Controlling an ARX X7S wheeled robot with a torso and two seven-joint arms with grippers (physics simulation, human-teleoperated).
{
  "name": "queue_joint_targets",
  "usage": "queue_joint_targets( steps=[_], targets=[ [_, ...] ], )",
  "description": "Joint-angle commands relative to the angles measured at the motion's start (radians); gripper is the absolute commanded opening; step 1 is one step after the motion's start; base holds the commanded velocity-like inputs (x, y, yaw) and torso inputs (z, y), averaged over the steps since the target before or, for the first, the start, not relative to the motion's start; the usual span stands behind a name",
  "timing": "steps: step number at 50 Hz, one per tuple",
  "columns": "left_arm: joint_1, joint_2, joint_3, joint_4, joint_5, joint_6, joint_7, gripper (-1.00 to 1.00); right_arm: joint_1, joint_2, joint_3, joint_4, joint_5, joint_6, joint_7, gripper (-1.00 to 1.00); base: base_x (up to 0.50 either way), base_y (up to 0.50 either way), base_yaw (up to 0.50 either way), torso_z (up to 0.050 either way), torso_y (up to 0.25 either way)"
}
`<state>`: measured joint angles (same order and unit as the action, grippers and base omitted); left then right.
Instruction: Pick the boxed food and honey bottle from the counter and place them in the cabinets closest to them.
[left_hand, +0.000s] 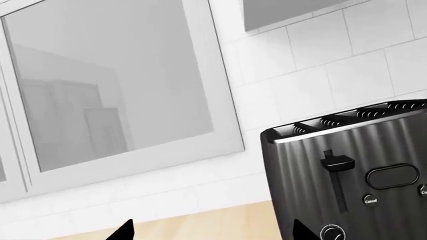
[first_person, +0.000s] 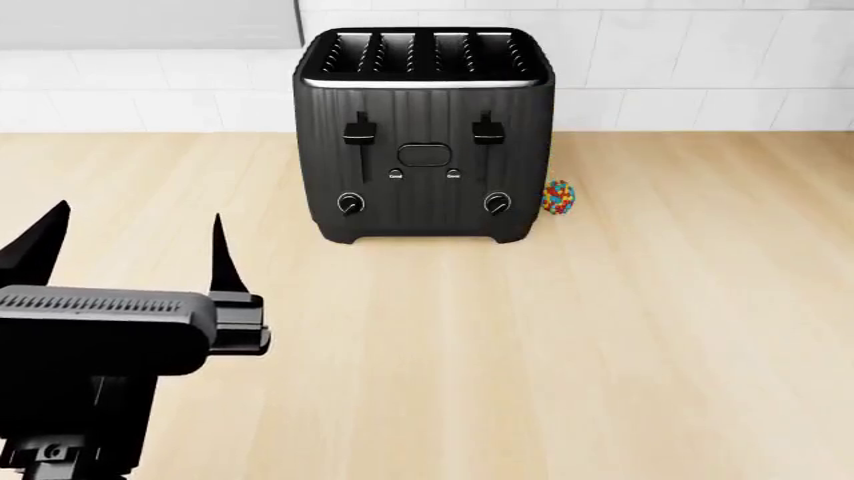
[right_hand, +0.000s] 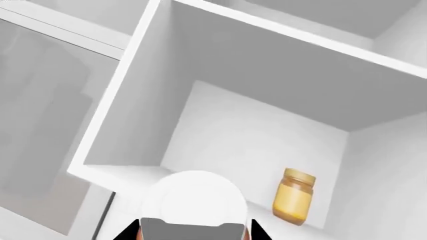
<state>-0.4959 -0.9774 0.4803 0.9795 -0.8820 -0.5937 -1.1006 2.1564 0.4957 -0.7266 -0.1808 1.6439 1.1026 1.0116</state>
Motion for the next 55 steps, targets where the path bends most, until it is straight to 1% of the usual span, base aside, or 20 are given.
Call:
queue_joint_targets(
  steps=[1,10,35,40,45,47,49,55],
  targets=[
    [0.002,0.001,0.001,0.003,-0.003,0.009,-0.004,1.00,0.058,-0.039,-0.029,0.156,-0.179,-0.003,-0.167,-1.00,0.00,0.00,0.00,0.000,0.000],
    [-0.003,-0.003,0.003,0.008,-0.008,0.007,-0.009,1.00,0.090,-0.076,-0.071,0.295,-0.304,-0.055,-0.288,-1.00,0.00,0.00,0.00,0.000,0.001],
    [-0.003,-0.011,0.009,0.008,-0.012,0.017,-0.014,1.00,0.154,-0.202,-0.149,0.694,-0.554,-0.232,-0.552,-1.00,0.00,0.00,0.00,0.000,0.000],
    [-0.001,-0.008,0.013,0.002,-0.008,0.020,-0.012,1.00,0.164,-0.241,-0.169,0.813,-0.610,-0.282,-0.618,-1.00,0.00,0.00,0.00,0.000,0.002],
    [0.002,-0.015,0.012,0.007,-0.010,0.023,-0.016,1.00,0.193,-0.302,-0.184,0.985,-0.681,-0.340,-0.709,-1.00,0.00,0.00,0.00,0.000,0.000],
    [0.008,-0.018,0.011,0.007,-0.008,0.028,-0.017,1.00,0.198,-0.337,-0.160,1.066,-0.745,-0.361,-0.757,-1.00,0.00,0.00,0.00,0.000,0.000],
    [0.012,-0.019,0.013,0.006,-0.004,0.032,-0.016,1.00,0.199,-0.376,-0.093,1.146,-0.849,-0.372,-0.811,-1.00,0.00,0.00,0.00,0.000,0.000],
    [0.023,-0.025,0.012,0.004,0.000,0.043,-0.015,1.00,0.199,-0.473,0.191,1.312,-1.210,-0.406,-0.947,-1.00,0.00,0.00,0.00,0.000,0.000]
  ],
)
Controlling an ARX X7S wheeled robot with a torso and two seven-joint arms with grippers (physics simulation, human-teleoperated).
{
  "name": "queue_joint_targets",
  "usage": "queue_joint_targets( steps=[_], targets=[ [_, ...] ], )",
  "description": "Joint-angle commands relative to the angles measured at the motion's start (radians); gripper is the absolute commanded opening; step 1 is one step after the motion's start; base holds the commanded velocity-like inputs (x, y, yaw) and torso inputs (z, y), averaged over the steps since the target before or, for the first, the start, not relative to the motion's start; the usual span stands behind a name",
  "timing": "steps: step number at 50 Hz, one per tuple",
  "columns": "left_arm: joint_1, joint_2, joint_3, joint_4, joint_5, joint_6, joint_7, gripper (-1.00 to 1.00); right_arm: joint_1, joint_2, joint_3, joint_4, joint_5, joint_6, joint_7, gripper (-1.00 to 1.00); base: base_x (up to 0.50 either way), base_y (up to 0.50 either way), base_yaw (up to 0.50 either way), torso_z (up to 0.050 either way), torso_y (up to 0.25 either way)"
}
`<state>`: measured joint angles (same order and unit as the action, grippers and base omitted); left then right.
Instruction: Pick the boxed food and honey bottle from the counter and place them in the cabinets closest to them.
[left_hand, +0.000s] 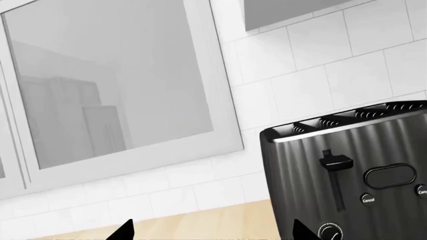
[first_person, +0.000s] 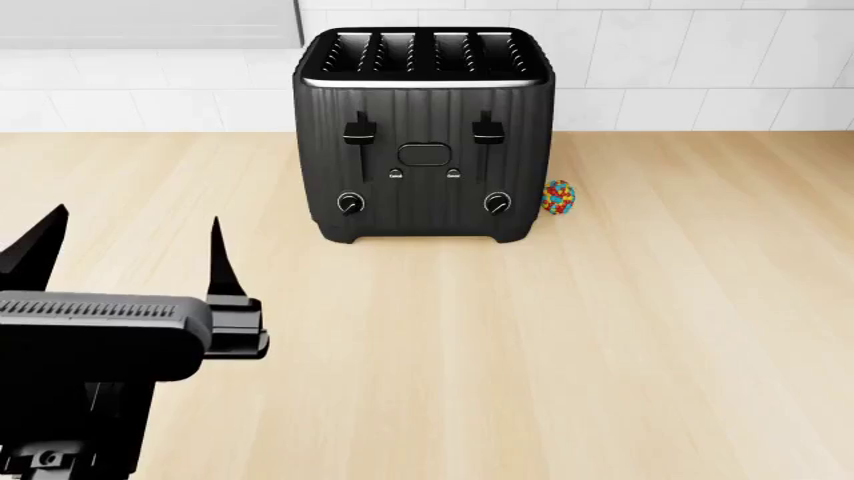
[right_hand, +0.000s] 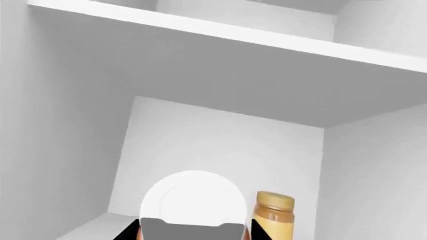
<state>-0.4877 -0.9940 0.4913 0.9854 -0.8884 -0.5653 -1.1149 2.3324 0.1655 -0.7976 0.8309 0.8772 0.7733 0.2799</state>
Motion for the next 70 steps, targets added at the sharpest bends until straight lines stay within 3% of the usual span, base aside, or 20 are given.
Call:
queue_joint_targets(
  steps=[1,15,29,69,70],
  targets=[
    [0.017,-0.009,0.000,-0.003,0.006,0.018,-0.001,1.00,0.023,-0.156,0.300,0.327,-0.493,-0.090,-0.227,-1.00,0.00,0.00,0.00,0.000,0.000],
    [-0.001,-0.012,0.002,0.003,-0.011,0.005,-0.012,1.00,0.023,-0.165,0.312,0.473,-0.499,-0.190,-0.209,-1.00,0.00,0.00,0.00,0.000,0.001],
    [-0.004,-0.019,0.006,0.008,-0.017,0.004,-0.019,1.00,-0.035,-0.165,0.343,0.478,-0.520,-0.191,-0.176,-1.00,0.00,0.00,0.00,0.001,0.001],
    [0.012,-0.029,0.020,-0.002,-0.004,0.029,-0.020,1.00,-0.103,-0.165,0.118,0.478,-0.281,-0.187,-0.130,-1.00,0.00,0.00,0.00,0.000,0.000],
    [0.010,-0.028,0.021,-0.002,-0.005,0.027,-0.020,1.00,-0.101,-0.165,0.113,0.478,-0.274,-0.190,-0.129,1.00,0.00,0.00,0.00,0.000,0.000]
  ],
)
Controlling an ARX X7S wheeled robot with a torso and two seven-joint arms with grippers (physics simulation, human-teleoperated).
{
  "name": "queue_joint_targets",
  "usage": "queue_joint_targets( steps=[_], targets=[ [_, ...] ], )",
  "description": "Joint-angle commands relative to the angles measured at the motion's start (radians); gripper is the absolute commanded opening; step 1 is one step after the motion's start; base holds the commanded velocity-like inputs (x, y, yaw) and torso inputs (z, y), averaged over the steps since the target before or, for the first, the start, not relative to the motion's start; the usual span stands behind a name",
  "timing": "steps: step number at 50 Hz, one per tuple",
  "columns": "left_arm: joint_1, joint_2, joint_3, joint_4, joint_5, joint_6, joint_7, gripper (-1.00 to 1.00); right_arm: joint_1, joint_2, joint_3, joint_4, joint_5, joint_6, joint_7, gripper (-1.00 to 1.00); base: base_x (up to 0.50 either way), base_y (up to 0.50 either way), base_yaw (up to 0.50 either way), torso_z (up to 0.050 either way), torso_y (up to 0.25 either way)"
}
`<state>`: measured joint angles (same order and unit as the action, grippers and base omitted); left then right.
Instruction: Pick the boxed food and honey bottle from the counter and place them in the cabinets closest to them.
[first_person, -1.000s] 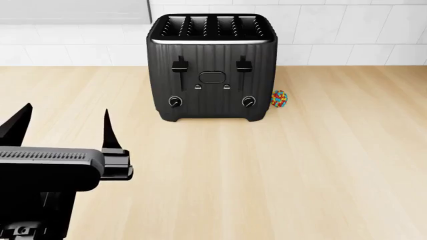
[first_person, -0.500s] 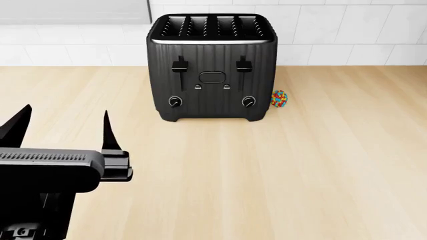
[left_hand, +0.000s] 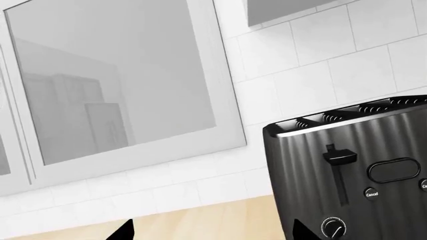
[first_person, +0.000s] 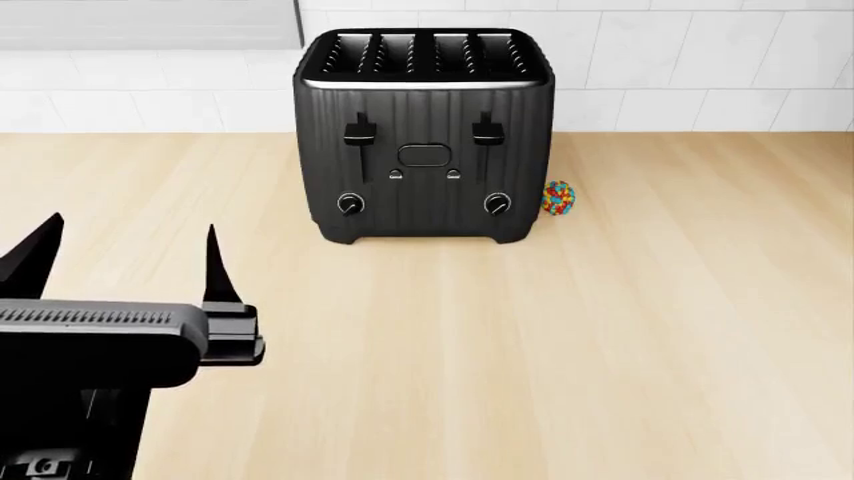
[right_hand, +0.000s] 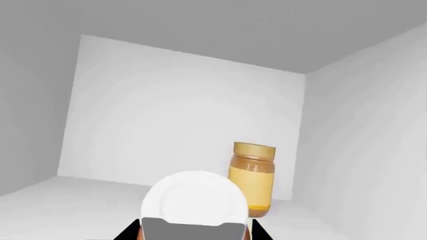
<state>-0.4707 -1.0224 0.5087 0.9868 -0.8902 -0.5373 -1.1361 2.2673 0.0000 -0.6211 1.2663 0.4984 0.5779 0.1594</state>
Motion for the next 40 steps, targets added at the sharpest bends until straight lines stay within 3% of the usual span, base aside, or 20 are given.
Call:
queue_joint_targets(
  steps=[1,22,40],
  targets=[
    [-0.008,0.000,0.003,-0.003,-0.004,0.000,0.002,1.00,-0.034,0.000,-0.070,0.042,0.111,0.000,-0.008,1.00,0.00,0.00,0.00,0.000,0.000],
    [-0.010,0.001,0.011,-0.007,-0.008,0.000,-0.002,1.00,-0.015,0.000,-0.173,0.042,0.139,-0.215,-0.024,1.00,0.00,0.00,0.00,0.000,0.000],
    [0.008,-0.006,0.015,-0.014,0.004,0.019,-0.003,1.00,0.010,0.000,-0.174,0.042,0.155,-0.251,-0.012,1.00,0.00,0.00,0.00,0.000,0.000]
  ],
)
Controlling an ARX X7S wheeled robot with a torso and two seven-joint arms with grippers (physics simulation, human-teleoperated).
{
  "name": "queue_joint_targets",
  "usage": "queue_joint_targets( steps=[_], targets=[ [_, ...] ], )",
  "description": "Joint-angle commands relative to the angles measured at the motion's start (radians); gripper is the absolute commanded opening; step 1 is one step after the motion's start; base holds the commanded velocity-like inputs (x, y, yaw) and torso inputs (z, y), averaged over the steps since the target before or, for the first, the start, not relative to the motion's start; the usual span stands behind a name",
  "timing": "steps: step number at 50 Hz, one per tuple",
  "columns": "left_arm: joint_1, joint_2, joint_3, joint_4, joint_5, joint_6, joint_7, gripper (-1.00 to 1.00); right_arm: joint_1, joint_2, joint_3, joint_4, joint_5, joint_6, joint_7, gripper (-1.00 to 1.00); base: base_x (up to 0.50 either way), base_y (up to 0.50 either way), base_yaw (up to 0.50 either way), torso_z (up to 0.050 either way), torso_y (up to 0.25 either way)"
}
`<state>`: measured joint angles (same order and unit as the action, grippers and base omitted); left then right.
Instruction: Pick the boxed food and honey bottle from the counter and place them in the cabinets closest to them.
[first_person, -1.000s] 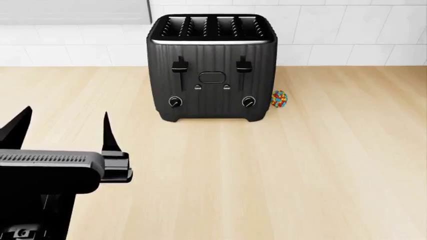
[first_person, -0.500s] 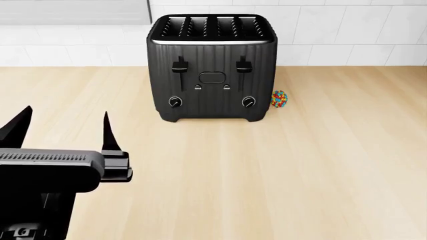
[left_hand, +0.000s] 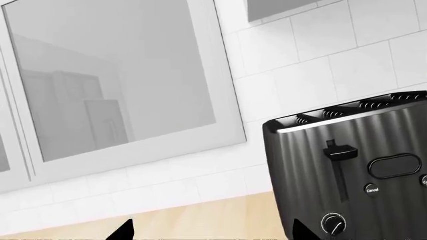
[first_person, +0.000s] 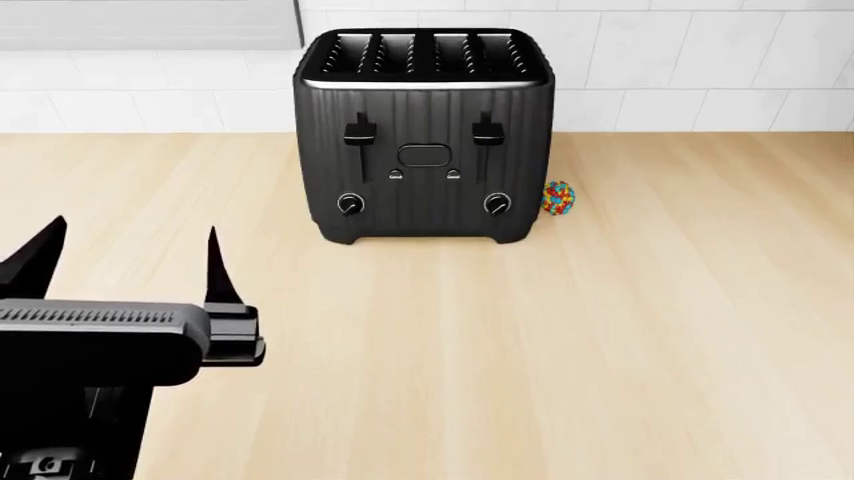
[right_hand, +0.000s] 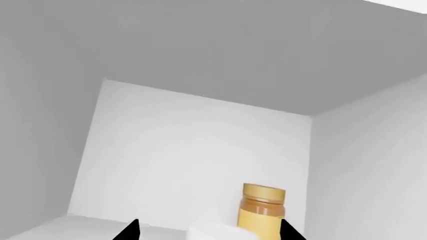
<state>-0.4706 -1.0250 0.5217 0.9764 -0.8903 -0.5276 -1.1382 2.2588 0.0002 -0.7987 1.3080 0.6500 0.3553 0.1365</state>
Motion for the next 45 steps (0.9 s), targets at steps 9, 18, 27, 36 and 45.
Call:
queue_joint_targets(
  steps=[9,18,27,36,45],
  targets=[
    [0.008,-0.009,0.003,0.000,-0.001,0.010,-0.007,1.00,0.069,0.000,-0.068,0.000,0.075,-0.069,0.020,1.00,0.00,0.00,0.00,0.000,0.000],
    [-0.007,-0.007,0.004,0.002,-0.013,0.000,-0.012,1.00,0.097,0.001,0.103,-0.054,-0.095,-0.047,0.011,1.00,0.00,0.00,0.00,0.000,0.000],
    [-0.040,0.004,0.011,0.002,-0.032,-0.028,-0.014,1.00,-0.101,0.211,0.180,-0.832,0.008,0.377,0.237,1.00,0.00,0.00,0.00,0.000,0.000],
    [-0.047,-0.010,0.005,0.019,-0.055,-0.036,-0.033,1.00,-0.334,0.350,0.313,-1.433,0.293,0.736,0.520,1.00,0.00,0.00,0.00,0.000,0.000],
    [-0.089,-0.015,0.005,0.041,-0.104,-0.074,-0.065,1.00,-0.587,0.396,0.481,-1.763,0.608,0.897,0.814,1.00,0.00,0.00,0.00,0.000,0.000]
  ],
)
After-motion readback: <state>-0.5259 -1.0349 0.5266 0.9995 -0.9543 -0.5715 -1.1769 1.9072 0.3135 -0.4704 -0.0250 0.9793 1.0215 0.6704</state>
